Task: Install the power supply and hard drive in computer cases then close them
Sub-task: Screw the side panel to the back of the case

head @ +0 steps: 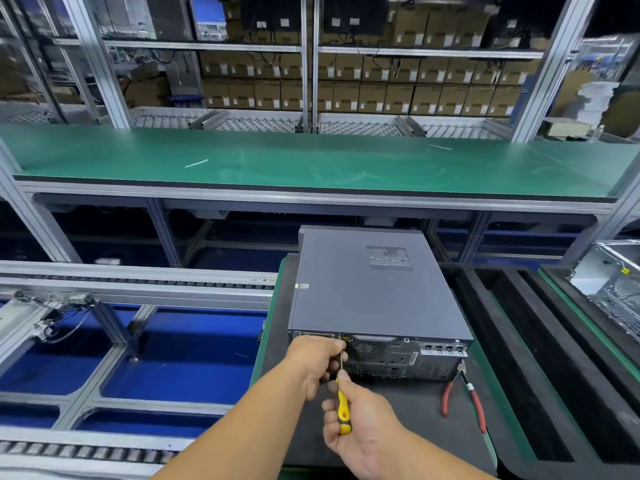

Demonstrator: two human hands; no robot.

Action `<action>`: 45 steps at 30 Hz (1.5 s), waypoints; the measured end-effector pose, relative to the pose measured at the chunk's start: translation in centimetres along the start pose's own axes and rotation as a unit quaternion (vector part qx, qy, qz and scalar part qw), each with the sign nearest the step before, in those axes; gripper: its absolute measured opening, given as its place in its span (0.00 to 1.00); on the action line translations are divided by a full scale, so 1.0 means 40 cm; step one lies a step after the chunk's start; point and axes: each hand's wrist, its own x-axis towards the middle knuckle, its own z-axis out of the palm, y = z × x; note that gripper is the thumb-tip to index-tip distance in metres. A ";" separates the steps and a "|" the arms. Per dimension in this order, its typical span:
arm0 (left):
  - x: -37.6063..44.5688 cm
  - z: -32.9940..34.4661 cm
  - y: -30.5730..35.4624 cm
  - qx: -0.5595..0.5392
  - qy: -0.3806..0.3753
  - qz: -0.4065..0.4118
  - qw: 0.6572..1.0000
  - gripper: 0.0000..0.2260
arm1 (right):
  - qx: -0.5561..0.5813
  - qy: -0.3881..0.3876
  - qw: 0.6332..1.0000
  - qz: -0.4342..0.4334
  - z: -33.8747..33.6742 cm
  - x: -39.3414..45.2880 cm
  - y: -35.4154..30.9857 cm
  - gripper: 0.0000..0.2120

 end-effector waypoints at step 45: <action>-0.137 0.321 -0.173 0.146 0.049 0.023 0.988 0.09 | -0.563 0.304 0.763 -0.090 -0.603 0.302 -0.358 0.19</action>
